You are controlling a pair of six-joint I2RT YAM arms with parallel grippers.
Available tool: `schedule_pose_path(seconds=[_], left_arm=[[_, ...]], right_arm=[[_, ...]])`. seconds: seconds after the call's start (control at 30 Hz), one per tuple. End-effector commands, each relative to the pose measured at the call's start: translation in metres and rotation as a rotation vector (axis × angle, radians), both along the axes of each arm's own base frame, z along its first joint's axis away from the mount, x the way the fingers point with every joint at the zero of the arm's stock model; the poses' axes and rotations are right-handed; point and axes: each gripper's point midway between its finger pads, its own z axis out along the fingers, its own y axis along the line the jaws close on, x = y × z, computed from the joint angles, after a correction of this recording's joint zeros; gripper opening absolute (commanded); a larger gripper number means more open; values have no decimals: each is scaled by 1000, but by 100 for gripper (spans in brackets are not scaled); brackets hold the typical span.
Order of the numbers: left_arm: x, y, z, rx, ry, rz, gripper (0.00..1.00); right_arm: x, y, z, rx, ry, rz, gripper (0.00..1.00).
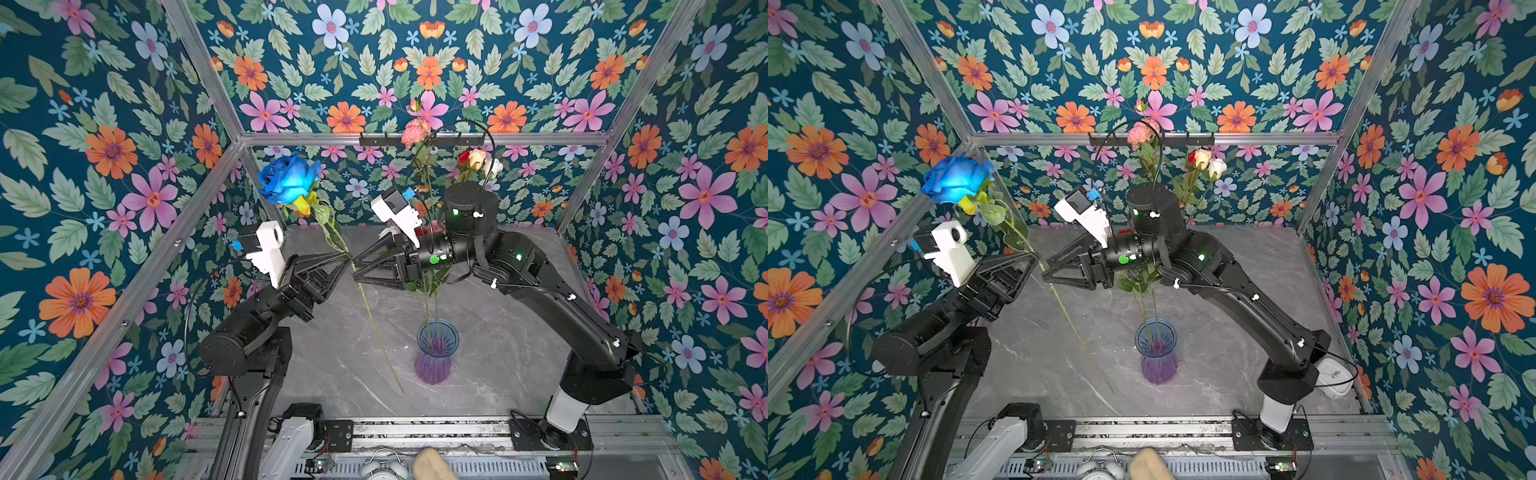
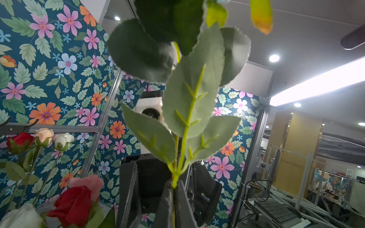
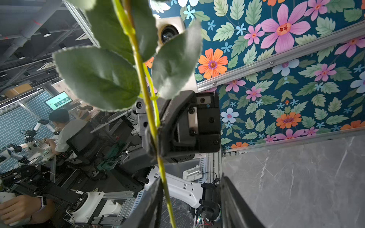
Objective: Arrange flowers in a vase
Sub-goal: Place the flower in the vase.
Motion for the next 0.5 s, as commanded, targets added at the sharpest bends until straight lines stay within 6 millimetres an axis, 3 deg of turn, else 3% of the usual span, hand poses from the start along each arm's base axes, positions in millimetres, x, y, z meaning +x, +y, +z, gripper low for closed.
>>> schedule_pose_path(seconds=[0.0, 0.1, 0.17, 0.2, 0.23, 0.3, 0.33, 0.4, 0.43, 0.47], left_arm=[[-4, -1, 0, 6, -27, 1, 0], [-4, -1, 0, 11, -27, 8, 0], [-4, -1, 0, 13, -27, 9, 0], [-3, -1, 0, 15, -27, 9, 0], [-3, -1, -1, 17, -25, 9, 0], [3, -2, -4, 28, -7, 21, 4], [7, -2, -7, 35, 11, 36, 24], [19, -3, -20, 76, 52, 87, 83], [23, -4, -26, 96, 72, 106, 99], [25, -4, -34, 123, 82, 129, 100]], right_arm=[[-5, 1, 5, 19, -7, 30, 41], [-7, 2, 7, 22, -10, 35, 32], [-7, 2, 7, 20, -11, 35, 19], [-7, 1, 8, 20, -14, 33, 5], [-7, 0, 7, 18, -16, 28, 0], [-10, -4, 8, 18, -28, 31, 0], [-10, -6, 9, 15, -35, 19, 0], [-8, -17, 11, 3, -64, -45, 0], [-5, -24, 12, -4, -82, -92, 0], [-2, -36, 18, -3, -105, -161, 0]])
